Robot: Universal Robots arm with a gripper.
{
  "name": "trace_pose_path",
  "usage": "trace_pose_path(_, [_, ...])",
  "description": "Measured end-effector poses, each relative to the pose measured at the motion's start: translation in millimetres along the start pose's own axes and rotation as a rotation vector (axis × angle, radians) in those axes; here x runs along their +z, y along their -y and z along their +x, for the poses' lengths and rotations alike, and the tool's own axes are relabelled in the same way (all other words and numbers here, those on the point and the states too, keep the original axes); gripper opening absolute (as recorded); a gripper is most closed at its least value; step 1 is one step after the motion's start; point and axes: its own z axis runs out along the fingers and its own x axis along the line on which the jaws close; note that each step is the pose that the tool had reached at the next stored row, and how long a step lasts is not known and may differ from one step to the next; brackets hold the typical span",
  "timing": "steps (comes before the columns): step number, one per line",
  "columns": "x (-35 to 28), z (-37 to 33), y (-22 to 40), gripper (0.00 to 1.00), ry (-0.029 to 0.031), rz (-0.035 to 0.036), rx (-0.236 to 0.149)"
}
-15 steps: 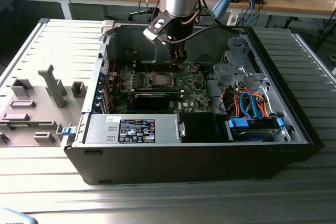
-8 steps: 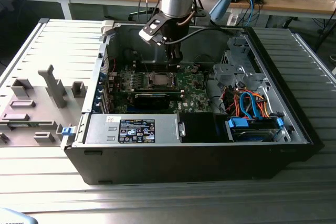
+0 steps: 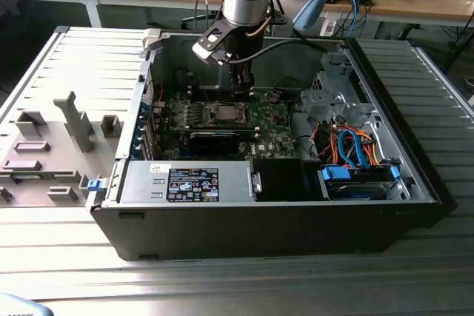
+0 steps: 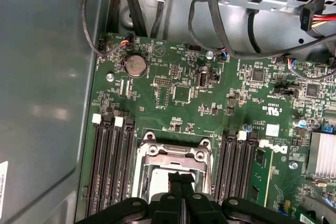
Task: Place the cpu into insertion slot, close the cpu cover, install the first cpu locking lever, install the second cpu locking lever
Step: 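Close the cpu cover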
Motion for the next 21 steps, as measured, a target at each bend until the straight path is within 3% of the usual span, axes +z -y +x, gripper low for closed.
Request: trace_pose_path(21, [8.8, 2.8, 18.0, 0.11, 0.0, 0.0, 0.0])
